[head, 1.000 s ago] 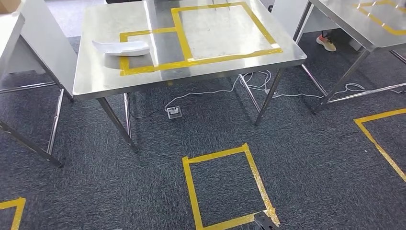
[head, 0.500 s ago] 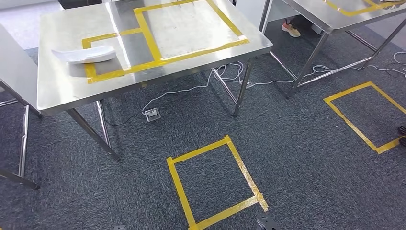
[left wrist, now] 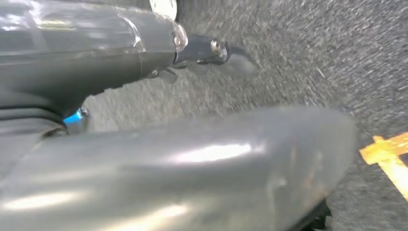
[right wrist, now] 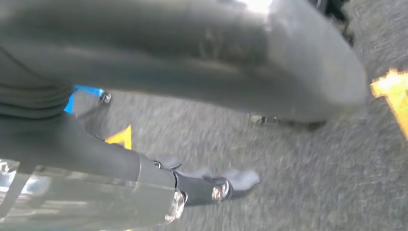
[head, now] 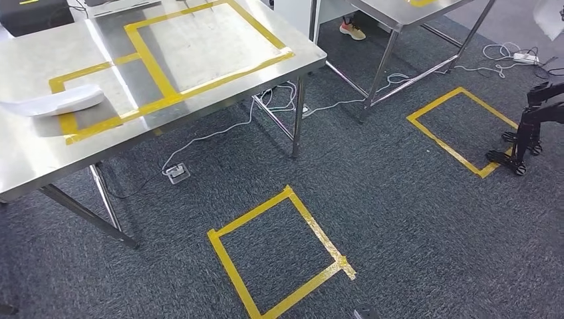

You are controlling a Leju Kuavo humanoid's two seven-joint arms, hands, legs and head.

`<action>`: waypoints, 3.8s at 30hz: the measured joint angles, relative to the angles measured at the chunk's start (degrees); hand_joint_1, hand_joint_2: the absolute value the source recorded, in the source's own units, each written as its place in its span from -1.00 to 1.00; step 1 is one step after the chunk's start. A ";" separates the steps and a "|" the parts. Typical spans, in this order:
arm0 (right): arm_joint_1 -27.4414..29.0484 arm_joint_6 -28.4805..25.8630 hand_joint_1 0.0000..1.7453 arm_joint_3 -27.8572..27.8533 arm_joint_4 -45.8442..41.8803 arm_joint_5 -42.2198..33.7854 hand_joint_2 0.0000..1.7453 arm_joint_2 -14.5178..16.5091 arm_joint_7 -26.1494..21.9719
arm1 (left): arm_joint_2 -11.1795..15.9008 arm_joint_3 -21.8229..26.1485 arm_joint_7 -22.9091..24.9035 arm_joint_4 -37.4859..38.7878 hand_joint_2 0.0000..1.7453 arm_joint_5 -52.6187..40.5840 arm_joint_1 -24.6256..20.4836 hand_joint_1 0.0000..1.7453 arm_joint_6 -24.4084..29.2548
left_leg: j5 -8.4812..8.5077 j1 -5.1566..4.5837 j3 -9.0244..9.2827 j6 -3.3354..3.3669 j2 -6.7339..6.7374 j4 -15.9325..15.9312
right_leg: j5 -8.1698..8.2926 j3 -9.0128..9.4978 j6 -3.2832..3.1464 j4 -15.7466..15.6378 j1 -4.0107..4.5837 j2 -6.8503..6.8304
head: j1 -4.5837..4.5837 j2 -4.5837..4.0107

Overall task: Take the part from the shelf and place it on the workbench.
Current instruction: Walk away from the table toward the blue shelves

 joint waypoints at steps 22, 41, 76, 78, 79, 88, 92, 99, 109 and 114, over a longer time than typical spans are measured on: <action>0.42 2.70 -1.00 0.22 5.18 -7.10 -1.00 3.58 -3.61 | 3.89 -0.03 1.91 -7.33 -1.00 -6.92 -0.34 -1.00 2.00 | -8.63 -0.36 -4.09 -0.94 4.39 12.64 | 1.24 0.36 -2.19 -1.75 0.65 -5.33 | 0.94 0.00; 0.30 2.22 -1.00 0.41 8.41 -11.28 -1.00 4.99 -5.68 | 3.81 0.37 6.11 -7.59 -1.00 -14.10 -2.61 -1.00 -2.73 | -1.57 -0.23 2.15 0.92 8.86 -0.80 | -1.38 -6.39 1.00 9.65 -0.03 -6.69 | 1.98 0.00; -0.02 1.27 -1.00 0.63 9.39 -12.36 -1.00 4.94 -5.68 | 2.85 2.06 5.37 -6.49 -1.00 -14.16 -1.50 -1.00 -3.95 | -2.77 -0.60 3.32 -0.10 11.29 -1.05 | 0.80 -2.22 -0.61 0.77 1.23 -9.91 | 2.01 0.00; 0.14 1.29 -1.00 0.64 9.45 -12.52 -1.00 4.83 -5.68 | 2.74 2.14 5.34 -6.49 -1.00 -14.08 -1.59 -1.00 -3.94 | -3.22 -0.48 3.90 -0.60 11.05 -1.26 | 0.90 -1.94 -1.13 0.22 1.15 -8.90 | 1.95 0.00; 0.15 1.31 -1.00 0.64 9.47 -12.55 -1.00 4.78 -5.68 | 2.66 2.26 5.31 -6.49 -1.00 -14.04 -1.64 -1.00 -3.94 | -4.03 -0.37 3.73 -0.79 9.49 -0.38 | 1.03 -1.57 -1.45 -0.22 1.00 -8.40 | 1.90 0.00; -0.08 1.46 -1.00 0.65 9.55 -12.56 -1.00 4.81 -5.68 | 2.38 2.74 5.30 -6.15 -1.00 -13.82 -1.23 -1.00 -3.92 | -0.82 0.07 -2.48 -0.92 1.39 4.59 | -0.07 0.00 -1.78 0.03 0.53 -1.72 | 0.61 0.00; -0.35 1.72 -1.00 0.63 9.66 -12.55 -1.00 4.87 -5.69 | 2.33 2.97 5.23 -5.99 -1.00 -13.69 -1.08 -1.00 -3.92 | -0.04 0.17 -0.54 -0.24 -0.14 0.22 | -0.27 -0.78 -0.32 0.44 -0.02 1.59 | 0.62 0.00; -0.35 1.99 -1.00 0.67 9.81 -12.55 -1.00 5.21 -5.70 | 2.34 3.01 5.17 -5.88 -1.00 -13.55 -0.73 -1.00 -3.92 | -0.72 -0.32 1.04 1.28 6.83 -0.84 | -6.98 -9.22 1.36 16.19 -0.20 -5.67 | 1.76 0.00; 0.09 2.10 -1.00 0.72 10.04 -12.56 -1.00 4.85 -5.70 | 2.02 3.05 5.13 -5.83 -1.00 -13.20 -1.09 -1.00 -4.01 | -3.10 -0.30 3.20 -0.55 9.65 -0.79 | 0.83 -1.08 -1.35 -0.62 1.11 -8.55 | 2.08 0.00; -0.36 2.12 -1.00 0.67 10.18 -12.56 -1.00 4.82 -5.70 | 1.88 3.04 5.10 -5.66 -1.00 -13.15 -0.76 -1.00 -4.01 | -8.74 -0.24 -4.97 -1.25 4.35 13.47 | 0.99 -0.03 -2.19 -1.68 0.63 -5.41 | 1.38 0.00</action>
